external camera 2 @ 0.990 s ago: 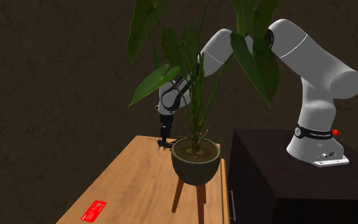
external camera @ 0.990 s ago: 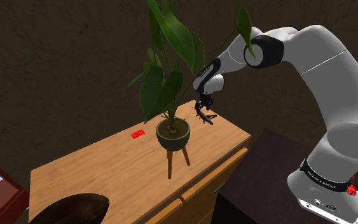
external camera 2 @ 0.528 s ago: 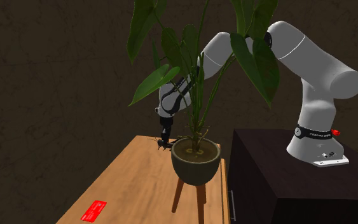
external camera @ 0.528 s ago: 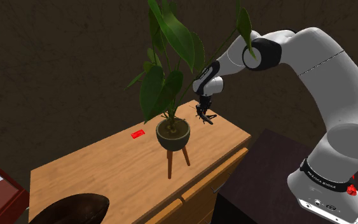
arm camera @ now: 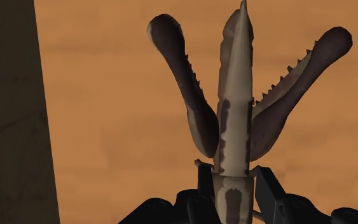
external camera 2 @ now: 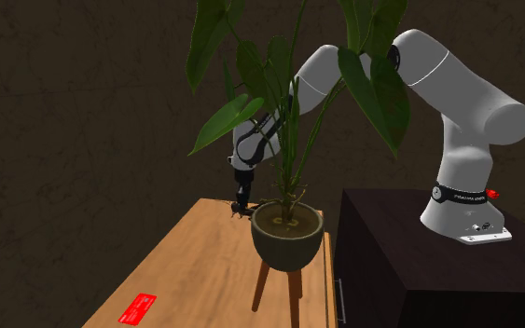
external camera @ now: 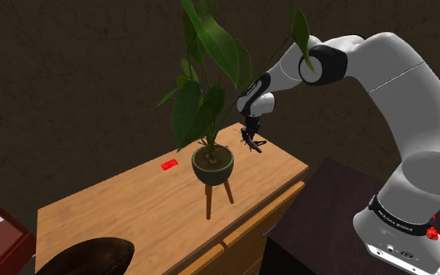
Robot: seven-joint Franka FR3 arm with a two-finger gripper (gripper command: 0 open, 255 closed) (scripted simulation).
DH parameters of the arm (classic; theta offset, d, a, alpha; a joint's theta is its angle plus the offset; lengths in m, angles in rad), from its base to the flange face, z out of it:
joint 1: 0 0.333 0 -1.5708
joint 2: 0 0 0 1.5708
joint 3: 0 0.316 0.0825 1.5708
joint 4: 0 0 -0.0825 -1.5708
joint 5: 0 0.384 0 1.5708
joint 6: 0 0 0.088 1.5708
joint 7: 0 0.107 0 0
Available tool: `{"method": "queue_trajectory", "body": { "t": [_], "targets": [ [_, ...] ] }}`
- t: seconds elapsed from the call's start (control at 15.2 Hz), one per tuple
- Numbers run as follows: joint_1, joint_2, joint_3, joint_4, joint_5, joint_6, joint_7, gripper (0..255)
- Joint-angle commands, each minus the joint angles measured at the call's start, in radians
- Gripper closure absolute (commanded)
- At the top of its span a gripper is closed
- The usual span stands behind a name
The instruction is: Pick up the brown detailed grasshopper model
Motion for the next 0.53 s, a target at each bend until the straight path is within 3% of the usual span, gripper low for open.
{"method": "queue_trajectory", "body": {
  "t": [0.0,0.46],
  "targets": [
    [0.003,-0.020,-0.004,-0.008,-0.003,-0.011,0.003,255],
    [0.014,-0.097,-0.019,-0.040,-0.016,-0.057,0.013,255]
  ]
}}
